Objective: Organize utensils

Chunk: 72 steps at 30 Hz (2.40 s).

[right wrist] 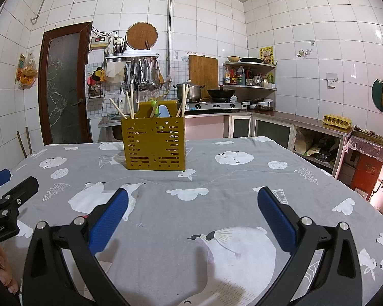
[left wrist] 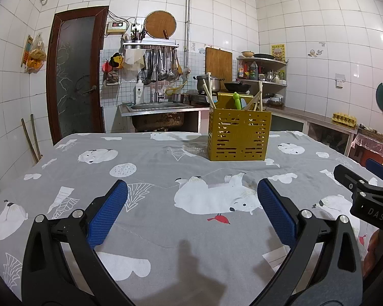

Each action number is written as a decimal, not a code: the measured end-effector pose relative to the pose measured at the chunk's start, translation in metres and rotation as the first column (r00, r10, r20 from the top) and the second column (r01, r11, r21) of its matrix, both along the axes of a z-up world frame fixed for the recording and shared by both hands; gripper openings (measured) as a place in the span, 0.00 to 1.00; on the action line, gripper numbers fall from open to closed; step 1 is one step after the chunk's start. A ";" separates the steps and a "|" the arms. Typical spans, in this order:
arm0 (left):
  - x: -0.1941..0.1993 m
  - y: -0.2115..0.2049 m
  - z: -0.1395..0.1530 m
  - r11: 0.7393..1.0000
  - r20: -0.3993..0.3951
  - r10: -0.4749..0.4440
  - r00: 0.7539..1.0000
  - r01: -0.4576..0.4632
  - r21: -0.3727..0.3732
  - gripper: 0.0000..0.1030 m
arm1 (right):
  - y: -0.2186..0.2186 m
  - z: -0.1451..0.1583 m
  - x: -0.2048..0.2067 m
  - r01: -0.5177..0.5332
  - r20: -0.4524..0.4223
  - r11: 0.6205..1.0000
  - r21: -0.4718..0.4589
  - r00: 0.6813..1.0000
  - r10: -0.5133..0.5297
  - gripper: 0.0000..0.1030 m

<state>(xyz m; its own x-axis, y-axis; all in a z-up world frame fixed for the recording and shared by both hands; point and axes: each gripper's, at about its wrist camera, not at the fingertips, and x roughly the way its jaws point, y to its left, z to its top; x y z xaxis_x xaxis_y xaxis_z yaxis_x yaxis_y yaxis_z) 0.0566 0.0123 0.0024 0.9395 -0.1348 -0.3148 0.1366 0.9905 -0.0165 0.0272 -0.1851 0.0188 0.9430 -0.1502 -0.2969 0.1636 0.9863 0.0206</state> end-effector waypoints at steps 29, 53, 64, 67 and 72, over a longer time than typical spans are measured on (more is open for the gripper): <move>0.000 0.000 0.000 1.000 0.001 0.001 1.000 -0.001 0.001 0.95 | 0.000 -0.001 0.000 -0.001 0.000 1.000 0.000 1.000 0.001 0.96; -0.001 0.005 0.002 1.000 0.008 0.012 1.000 -0.012 0.005 0.95 | 0.000 -0.001 0.000 0.001 0.000 1.000 -0.001 1.000 -0.001 0.96; -0.001 0.004 0.001 1.000 0.003 0.017 1.000 -0.017 0.006 0.95 | -0.001 0.000 0.000 0.001 0.000 1.000 0.001 1.000 -0.001 0.96; -0.001 0.004 0.001 1.000 0.004 0.018 1.000 -0.018 0.007 0.95 | -0.001 0.000 0.000 0.002 -0.002 1.000 0.000 1.000 -0.002 0.96; -0.001 0.004 0.002 1.000 0.006 0.017 1.000 -0.017 0.008 0.95 | -0.002 0.000 0.001 0.002 -0.002 1.000 0.001 1.000 -0.002 0.96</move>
